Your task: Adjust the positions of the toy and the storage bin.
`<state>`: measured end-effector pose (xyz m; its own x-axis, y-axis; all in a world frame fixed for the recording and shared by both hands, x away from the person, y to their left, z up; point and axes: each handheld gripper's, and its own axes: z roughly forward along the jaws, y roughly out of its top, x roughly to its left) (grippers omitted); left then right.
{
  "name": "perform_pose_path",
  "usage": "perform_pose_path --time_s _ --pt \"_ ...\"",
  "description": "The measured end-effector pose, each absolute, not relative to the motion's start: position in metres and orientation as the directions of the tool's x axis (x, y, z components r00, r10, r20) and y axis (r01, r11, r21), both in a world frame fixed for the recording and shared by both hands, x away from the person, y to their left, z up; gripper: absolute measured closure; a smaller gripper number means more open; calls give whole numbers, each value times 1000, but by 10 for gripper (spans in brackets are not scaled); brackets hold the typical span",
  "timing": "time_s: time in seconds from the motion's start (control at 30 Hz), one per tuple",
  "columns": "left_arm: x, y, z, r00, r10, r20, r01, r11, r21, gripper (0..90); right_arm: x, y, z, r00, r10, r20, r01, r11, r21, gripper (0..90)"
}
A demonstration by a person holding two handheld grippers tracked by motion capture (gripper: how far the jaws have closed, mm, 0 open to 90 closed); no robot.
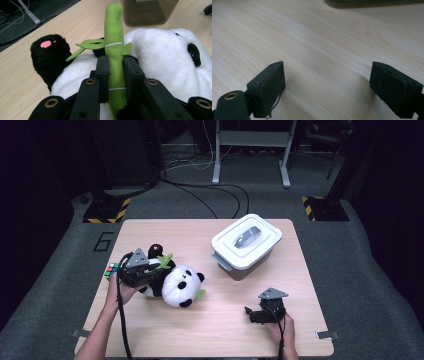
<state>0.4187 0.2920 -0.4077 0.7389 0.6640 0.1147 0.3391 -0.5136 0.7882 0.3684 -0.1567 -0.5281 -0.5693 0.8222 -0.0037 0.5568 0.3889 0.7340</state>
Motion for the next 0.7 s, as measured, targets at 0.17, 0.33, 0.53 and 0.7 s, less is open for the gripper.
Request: perform_pose_path --time_s 0.17,0.33,0.53,0.7 --pt "416 303 -409 761 640 104 317 -507 801 757 368 -157 -528 -569 822 -5 556 389 735 125" --pt "414 309 -420 796 599 92 314 -538 782 755 368 -156 -528 -568 823 -6 554 387 737 127" --pt "410 322 -426 807 585 78 315 -539 781 752 368 -156 -528 -570 821 -6 553 390 736 127" --pt "408 326 -433 800 596 64 328 -526 785 714 368 -156 -528 -571 821 -6 553 390 736 127"
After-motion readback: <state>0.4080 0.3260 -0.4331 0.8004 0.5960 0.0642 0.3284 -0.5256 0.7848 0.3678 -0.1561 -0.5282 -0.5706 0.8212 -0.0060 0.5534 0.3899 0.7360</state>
